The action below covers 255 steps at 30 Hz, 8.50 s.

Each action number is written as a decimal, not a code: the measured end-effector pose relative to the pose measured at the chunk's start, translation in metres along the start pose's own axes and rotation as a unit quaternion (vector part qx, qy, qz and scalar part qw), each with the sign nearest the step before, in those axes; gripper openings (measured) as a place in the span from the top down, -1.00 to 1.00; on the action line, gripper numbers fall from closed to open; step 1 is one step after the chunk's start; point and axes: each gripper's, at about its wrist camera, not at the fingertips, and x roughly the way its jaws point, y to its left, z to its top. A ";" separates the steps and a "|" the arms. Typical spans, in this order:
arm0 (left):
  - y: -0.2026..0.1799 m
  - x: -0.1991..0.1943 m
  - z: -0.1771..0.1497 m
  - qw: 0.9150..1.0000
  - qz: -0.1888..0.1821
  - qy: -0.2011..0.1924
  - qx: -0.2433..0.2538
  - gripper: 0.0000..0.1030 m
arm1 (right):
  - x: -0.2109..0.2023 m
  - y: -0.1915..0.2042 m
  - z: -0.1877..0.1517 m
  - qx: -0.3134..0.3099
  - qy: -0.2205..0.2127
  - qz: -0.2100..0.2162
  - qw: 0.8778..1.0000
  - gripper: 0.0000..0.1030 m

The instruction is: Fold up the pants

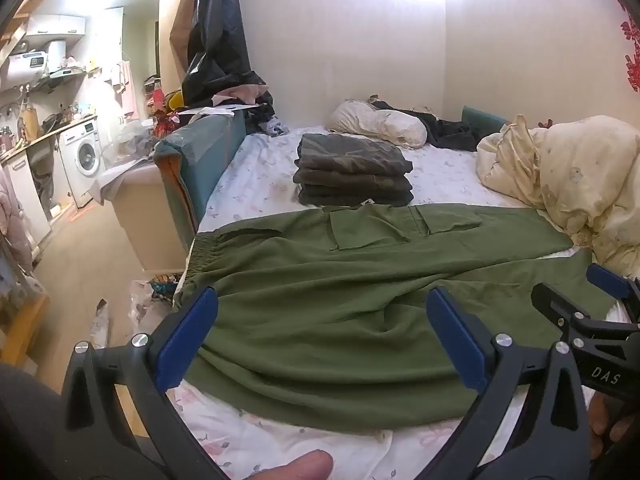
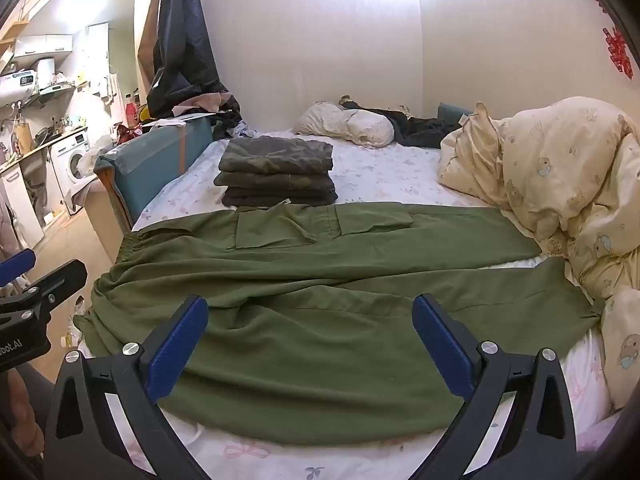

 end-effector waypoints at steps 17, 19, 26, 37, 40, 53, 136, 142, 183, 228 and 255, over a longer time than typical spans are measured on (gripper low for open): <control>-0.003 0.001 0.003 1.000 -0.005 0.004 0.000 -0.99 | -0.002 0.000 0.002 -0.005 -0.007 -0.005 1.000 -1.00; -0.001 0.004 0.000 1.000 -0.004 0.003 0.001 -0.99 | -0.003 0.001 0.000 -0.006 -0.009 -0.006 1.000 -1.00; -0.003 0.001 -0.001 1.000 -0.002 0.000 0.000 -0.99 | -0.001 -0.001 -0.001 -0.006 -0.009 -0.005 1.000 -1.00; -0.002 0.000 -0.001 1.000 -0.001 -0.001 0.000 -0.99 | -0.001 0.002 -0.001 -0.006 -0.010 -0.005 1.000 -1.00; -0.002 0.001 0.000 1.000 -0.001 0.000 0.000 -0.99 | 0.000 0.002 -0.001 -0.006 -0.009 -0.004 1.000 -1.00; 0.001 0.001 0.000 1.000 -0.001 -0.002 -0.002 -0.99 | -0.001 0.002 -0.001 -0.006 -0.010 -0.005 1.000 -1.00; 0.190 0.137 -0.016 0.950 0.087 0.202 -0.223 0.80 | 0.031 -0.063 -0.001 0.127 0.084 0.013 0.988 -1.00; 0.192 0.147 -0.020 0.938 0.114 0.250 -0.212 0.82 | 0.056 -0.069 -0.017 0.167 0.151 0.075 0.971 -1.00; 0.237 0.134 -0.003 0.915 0.065 0.289 -0.273 0.84 | 0.014 -0.423 0.022 0.482 0.011 -0.241 0.842 1.00; 0.097 0.414 0.101 0.971 0.042 0.222 0.077 -0.65 | 0.423 -0.255 0.160 0.022 0.249 0.012 0.968 -0.27; 0.082 0.315 0.085 0.968 0.090 0.228 0.060 -0.64 | 0.294 -0.508 0.048 0.344 0.187 -0.141 0.909 -0.12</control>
